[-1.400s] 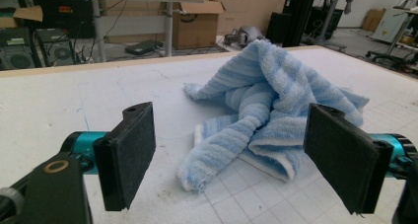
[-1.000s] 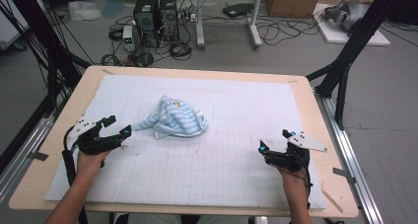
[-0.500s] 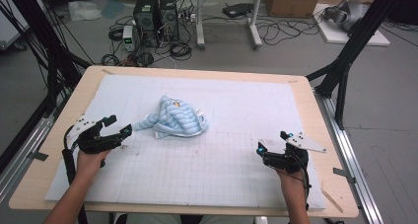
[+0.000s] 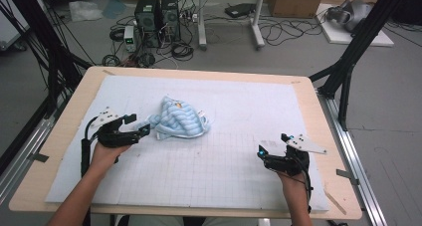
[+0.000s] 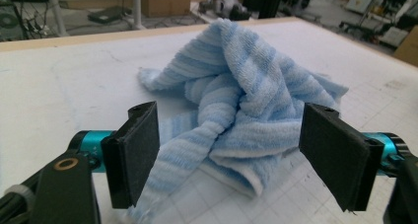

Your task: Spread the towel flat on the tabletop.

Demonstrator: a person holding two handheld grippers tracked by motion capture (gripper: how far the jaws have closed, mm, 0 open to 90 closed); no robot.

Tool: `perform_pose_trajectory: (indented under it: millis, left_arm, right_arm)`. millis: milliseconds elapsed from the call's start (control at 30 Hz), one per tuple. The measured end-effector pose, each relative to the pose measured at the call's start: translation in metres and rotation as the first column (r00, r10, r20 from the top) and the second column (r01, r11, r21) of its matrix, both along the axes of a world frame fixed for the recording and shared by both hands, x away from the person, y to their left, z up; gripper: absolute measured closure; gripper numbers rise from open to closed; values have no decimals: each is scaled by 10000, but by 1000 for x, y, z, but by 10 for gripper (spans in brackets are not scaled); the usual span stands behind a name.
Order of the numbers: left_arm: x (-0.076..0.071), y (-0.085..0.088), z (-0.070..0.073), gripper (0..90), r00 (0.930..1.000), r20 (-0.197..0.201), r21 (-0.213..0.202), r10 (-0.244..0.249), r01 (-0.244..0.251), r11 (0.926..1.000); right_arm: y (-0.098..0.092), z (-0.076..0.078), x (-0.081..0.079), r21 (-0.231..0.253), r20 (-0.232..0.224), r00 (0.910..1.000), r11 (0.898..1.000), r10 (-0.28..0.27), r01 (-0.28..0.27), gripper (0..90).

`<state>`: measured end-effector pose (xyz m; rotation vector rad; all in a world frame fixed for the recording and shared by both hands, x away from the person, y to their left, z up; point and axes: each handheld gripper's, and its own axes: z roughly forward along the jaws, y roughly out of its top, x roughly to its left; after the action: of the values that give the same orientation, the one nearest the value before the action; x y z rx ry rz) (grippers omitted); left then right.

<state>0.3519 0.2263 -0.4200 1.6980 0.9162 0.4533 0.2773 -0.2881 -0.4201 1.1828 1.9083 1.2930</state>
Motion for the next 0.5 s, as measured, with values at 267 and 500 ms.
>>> perform_pose_trajectory:
  millis: [267, 500]
  left_arm:
    - [25, -39, 0, 318, 9974, -502, 558, -513, 541, 9970]
    - [30, -68, -11, 745, 9931, -814, 1693, -846, 974, 9807]
  right_arm:
    - [1, -2, 2, -10, -162, 9999, 10000, 60, -60, 56]
    - [2, -3, 2, -81, -270, 9996, 9999, 121, -123, 56]
